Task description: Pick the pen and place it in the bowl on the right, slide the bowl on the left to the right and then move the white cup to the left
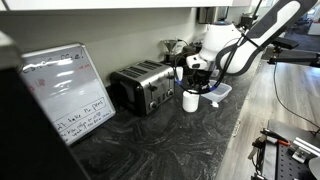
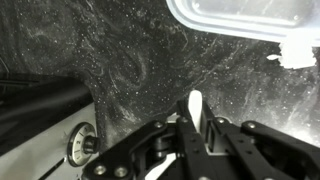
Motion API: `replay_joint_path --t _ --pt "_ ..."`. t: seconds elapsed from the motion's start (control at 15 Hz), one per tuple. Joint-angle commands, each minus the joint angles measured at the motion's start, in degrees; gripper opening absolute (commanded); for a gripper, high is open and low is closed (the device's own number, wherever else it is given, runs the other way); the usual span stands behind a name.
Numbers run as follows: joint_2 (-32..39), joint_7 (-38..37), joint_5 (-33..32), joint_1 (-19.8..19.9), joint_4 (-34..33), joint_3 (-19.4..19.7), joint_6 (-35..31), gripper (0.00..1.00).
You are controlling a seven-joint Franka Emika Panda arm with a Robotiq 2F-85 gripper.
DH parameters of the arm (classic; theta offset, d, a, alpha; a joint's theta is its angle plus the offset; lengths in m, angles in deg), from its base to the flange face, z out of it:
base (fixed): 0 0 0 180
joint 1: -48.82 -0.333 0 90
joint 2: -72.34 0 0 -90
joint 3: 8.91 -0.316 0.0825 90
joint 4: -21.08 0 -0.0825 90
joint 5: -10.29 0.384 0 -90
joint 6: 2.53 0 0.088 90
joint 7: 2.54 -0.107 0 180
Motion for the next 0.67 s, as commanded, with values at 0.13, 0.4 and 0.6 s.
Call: replay_joint_path --t 0.13,0.4,0.6 --pt "-4.8 3.0 0.4 -2.7 6.6 0.5 -4.0 0.04" --pt "-6.1 2.4 -0.3 -4.3 7.9 1.0 -3.9 0.52" --pt "-6.7 2.4 -0.5 -4.8 8.3 1.2 -3.9 0.73"
